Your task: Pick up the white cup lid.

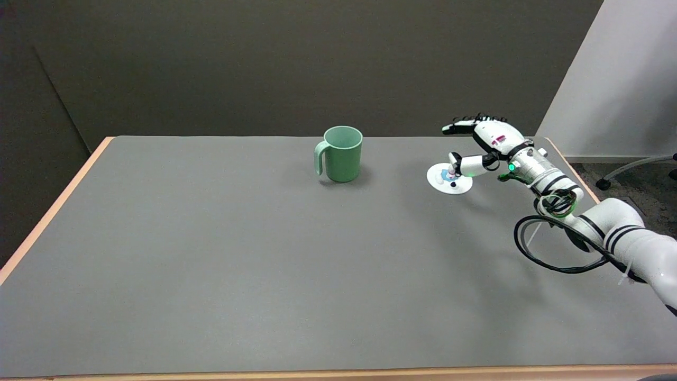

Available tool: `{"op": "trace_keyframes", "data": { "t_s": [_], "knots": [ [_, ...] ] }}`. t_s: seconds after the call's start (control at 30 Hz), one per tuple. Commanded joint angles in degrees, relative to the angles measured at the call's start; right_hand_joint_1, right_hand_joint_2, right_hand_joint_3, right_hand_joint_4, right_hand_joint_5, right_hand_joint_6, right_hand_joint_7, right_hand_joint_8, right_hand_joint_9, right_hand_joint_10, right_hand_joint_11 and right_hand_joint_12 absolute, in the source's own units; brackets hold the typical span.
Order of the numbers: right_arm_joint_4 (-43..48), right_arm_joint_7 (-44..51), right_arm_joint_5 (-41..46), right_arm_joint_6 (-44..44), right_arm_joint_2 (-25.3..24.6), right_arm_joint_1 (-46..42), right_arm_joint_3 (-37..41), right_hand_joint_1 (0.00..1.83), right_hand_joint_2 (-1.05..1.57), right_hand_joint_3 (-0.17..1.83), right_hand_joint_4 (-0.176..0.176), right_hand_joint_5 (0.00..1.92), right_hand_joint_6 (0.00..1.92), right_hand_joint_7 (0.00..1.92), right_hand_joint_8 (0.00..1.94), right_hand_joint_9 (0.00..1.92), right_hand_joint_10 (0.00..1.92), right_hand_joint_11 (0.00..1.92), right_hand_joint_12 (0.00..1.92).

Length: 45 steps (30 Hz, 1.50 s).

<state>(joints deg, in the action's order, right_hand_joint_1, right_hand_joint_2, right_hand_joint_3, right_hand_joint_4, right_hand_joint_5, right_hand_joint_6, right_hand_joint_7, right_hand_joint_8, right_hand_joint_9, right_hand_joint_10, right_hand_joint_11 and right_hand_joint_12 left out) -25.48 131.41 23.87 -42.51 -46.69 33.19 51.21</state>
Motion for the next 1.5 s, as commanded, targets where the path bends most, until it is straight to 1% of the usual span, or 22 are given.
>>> {"op": "trace_keyframes", "data": {
  "t_s": [0.03, 0.1, 0.13, 0.17, 0.2, 0.27, 0.67, 1.3, 1.5],
  "knots": [
    [2.3, -0.1, -2.5, 2.8, 1.3, -1.5, 0.3, 0.66, 0.71, 1.06, 0.047, 0.54, 0.22, 0.51, 0.15, 0.47, 0.17, 0.26, 0.59],
    [2.3, -0.1, -2.5, 2.8, 1.0, -1.7, 0.4, 0.66, 0.7, 1.06, 0.037, 0.51, 0.21, 0.51, 0.15, 0.48, 0.17, 0.23, 0.61],
    [2.3, -0.1, -2.5, 2.8, 0.7, -1.9, 0.8, 0.69, 0.72, 1.06, 0.032, 0.5, 0.23, 0.5, 0.17, 0.49, 0.2, 0.17, 0.68],
    [2.3, -0.1, -2.5, 2.8, 0.4, -2.1, 1.2, 0.8, 0.75, 1.09, 0.024, 0.45, 0.29, 0.47, 0.24, 0.47, 0.28, 0.07, 0.8],
    [2.3, -0.1, -2.5, 2.8, 0.2, -2.2, 1.4, 0.68, 0.72, 1.03, 0.021, 0.49, 0.2, 0.52, 0.15, 0.52, 0.2, 0.0, 0.89],
    [2.3, -0.1, -2.5, 3.0, -0.2, -2.2, 1.6, 0.68, 0.72, 1.02, 0.011, 0.48, 0.19, 0.52, 0.15, 0.52, 0.21, 0.0, 0.85],
    [2.3, -0.1, -2.5, 3.4, -2.3, -1.8, 2.3, 0.67, 0.7, 1.02, -0.003, 0.42, 0.17, 0.51, 0.15, 0.51, 0.22, 0.0, 0.83],
    [2.3, 0.3, -2.5, 5.9, -4.1, -2.1, 2.3, 0.66, 0.71, 1.02, -0.006, 0.41, 0.17, 0.52, 0.16, 0.5, 0.22, 0.0, 0.85],
    [2.7, 0.4, -2.5, 5.9, -4.1, -1.7, 2.3, 0.67, 0.72, 1.0, 0.001, 0.43, 0.17, 0.55, 0.16, 0.5, 0.22, 0.0, 0.85]
  ]
}}
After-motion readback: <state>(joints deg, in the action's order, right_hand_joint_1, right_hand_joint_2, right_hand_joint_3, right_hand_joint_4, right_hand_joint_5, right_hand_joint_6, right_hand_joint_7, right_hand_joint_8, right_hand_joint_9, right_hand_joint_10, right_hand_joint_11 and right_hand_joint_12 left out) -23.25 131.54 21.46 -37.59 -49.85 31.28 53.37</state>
